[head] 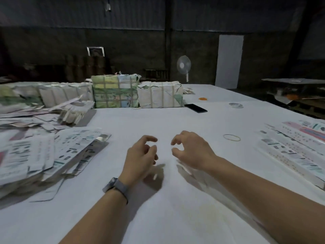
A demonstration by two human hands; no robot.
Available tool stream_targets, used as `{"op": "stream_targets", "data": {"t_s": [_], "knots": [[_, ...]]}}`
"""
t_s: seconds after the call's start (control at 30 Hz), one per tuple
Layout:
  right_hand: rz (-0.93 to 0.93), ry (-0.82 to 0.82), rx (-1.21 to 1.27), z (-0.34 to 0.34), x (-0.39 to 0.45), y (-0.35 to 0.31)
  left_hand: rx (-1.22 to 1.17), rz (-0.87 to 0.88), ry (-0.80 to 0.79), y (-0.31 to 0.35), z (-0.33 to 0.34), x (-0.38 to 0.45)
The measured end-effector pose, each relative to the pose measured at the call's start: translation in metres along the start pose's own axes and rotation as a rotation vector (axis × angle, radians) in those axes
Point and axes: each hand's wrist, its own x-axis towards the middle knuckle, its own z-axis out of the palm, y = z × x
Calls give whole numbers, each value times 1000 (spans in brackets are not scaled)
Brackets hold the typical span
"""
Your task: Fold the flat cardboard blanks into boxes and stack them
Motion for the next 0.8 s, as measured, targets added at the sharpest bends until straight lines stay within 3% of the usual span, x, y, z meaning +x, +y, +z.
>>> {"op": "stream_targets", "data": {"t_s": [0.17, 0.27, 0.37, 0.47, 0.53, 0.6, 0.8], "knots": [[-126, 28, 3, 44, 9, -21, 209, 3, 126, -1, -10, 2], [-153, 85, 84, 49, 9, -9, 313, 46, 304, -2, -26, 10], [-152, 82, 125, 48, 9, -1, 622, 35, 468, -10, -65, 28], [-179, 62, 135, 49, 11, -5, 1083, -342, 243, -27, -104, 37], [-196, 40, 121, 50, 12, -6, 1168, -475, 73, -38, -116, 33], [-191, 29, 130, 51, 12, -6, 1184, -414, 44, -41, -121, 29], [-179, 35, 150, 50, 12, -6, 1038, 17, 246, 16, -92, 36]]}}
